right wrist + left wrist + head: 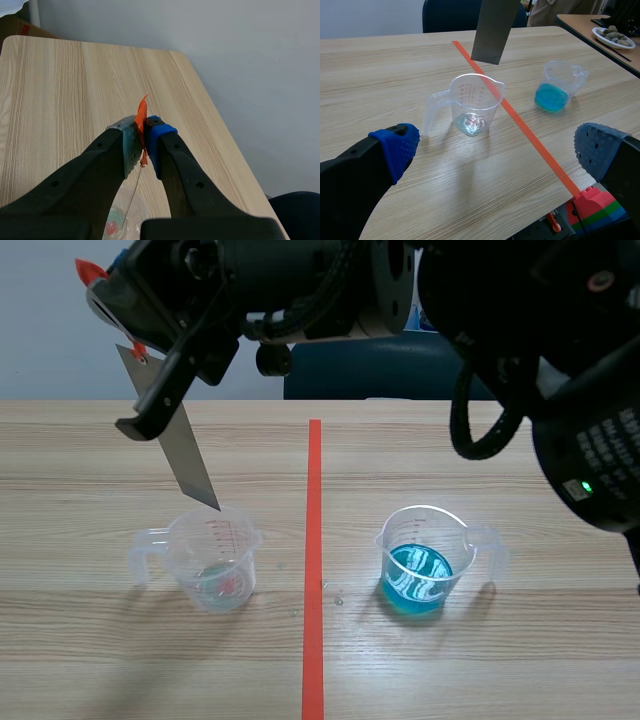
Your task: Do the redox reaction experiment
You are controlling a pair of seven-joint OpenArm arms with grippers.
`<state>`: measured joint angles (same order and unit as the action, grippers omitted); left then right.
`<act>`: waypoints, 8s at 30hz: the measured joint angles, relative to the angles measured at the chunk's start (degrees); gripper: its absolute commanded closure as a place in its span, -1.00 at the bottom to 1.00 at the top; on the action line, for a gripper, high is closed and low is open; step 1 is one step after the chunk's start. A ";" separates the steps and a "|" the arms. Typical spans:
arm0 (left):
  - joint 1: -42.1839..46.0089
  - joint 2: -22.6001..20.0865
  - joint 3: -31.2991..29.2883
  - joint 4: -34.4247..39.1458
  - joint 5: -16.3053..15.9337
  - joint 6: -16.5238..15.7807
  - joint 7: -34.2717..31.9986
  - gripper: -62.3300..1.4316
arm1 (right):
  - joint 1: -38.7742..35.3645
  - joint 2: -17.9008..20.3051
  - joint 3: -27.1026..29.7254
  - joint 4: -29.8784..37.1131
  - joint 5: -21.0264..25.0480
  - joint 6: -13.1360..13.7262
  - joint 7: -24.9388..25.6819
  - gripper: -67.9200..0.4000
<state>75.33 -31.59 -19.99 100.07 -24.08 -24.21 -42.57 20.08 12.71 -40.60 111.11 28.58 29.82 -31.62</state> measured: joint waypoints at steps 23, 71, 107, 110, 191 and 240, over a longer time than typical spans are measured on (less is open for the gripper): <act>-1.68 0.02 0.00 -0.09 0.20 0.00 6.12 -1.00 | 0.00 0.00 0.00 0.00 0.02 0.00 0.00 0.97; -1.68 0.02 0.00 -0.09 0.20 0.00 6.12 -1.00 | 0.00 0.00 0.00 0.00 0.02 0.00 0.02 0.97; -1.68 0.02 0.00 -0.09 0.20 0.00 6.12 -1.00 | 0.00 0.00 0.00 0.00 0.02 0.00 0.02 0.97; -1.68 0.02 0.00 -0.09 0.20 0.00 6.12 -1.00 | 0.00 0.02 0.00 0.00 0.02 0.00 0.04 0.97; -1.68 0.00 0.00 -0.09 0.20 -0.02 6.10 -1.00 | -20.13 43.52 33.46 0.83 21.62 12.55 21.11 0.97; -1.68 0.00 0.00 -0.09 0.20 -0.02 6.10 -1.00 | -20.13 43.47 33.46 0.83 21.62 12.55 21.09 0.97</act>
<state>73.65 -31.59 -19.99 99.98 -23.88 -24.23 -36.47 -0.05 56.18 -7.14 111.94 50.19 42.37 -10.52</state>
